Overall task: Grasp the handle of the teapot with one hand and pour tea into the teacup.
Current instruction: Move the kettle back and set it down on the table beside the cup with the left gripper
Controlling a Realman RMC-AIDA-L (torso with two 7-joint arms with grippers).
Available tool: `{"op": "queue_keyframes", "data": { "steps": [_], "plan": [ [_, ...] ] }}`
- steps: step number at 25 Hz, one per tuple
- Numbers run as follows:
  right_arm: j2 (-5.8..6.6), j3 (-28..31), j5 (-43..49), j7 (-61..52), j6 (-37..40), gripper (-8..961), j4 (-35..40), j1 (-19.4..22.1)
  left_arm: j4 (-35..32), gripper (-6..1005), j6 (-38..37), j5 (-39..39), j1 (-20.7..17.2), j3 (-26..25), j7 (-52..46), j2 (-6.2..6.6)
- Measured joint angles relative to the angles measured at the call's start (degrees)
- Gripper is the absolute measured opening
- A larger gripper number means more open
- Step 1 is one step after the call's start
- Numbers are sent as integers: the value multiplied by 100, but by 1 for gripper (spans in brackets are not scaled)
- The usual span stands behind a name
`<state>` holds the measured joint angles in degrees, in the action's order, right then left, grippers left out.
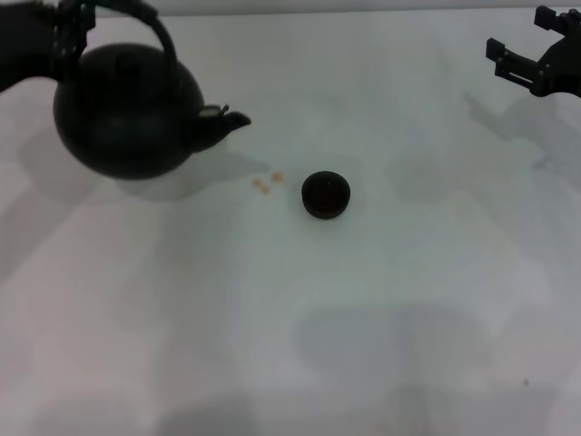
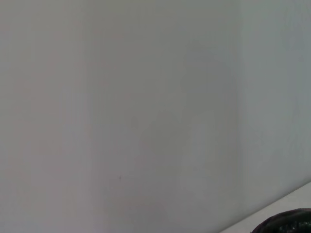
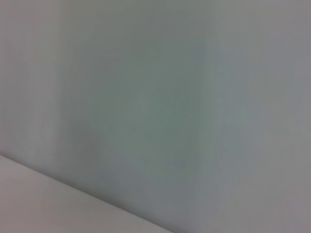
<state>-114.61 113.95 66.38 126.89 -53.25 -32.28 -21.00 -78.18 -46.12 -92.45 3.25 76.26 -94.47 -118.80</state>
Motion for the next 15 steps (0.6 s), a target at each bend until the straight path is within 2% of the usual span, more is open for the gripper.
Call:
{"op": "queue_keyframes", "data": {
  "steps": [4,8,11,15],
  "plan": [
    [18,7,0,2,-192,855,-31,59,736,125,-245,871,-32,-173,929,2],
    [108,22,1,-13,-438,855,-42,81,1412,125,-627,1413,42,-502,1557,2],
    [249,9,3,-141,-706,855,-50,70,1723,125,-690,1493,64,-572,1881,-3],
    [511,4,152,-599,-961,855,-221,33,2084,126,-739,1633,116,-577,2199,-10]
  ]
}}
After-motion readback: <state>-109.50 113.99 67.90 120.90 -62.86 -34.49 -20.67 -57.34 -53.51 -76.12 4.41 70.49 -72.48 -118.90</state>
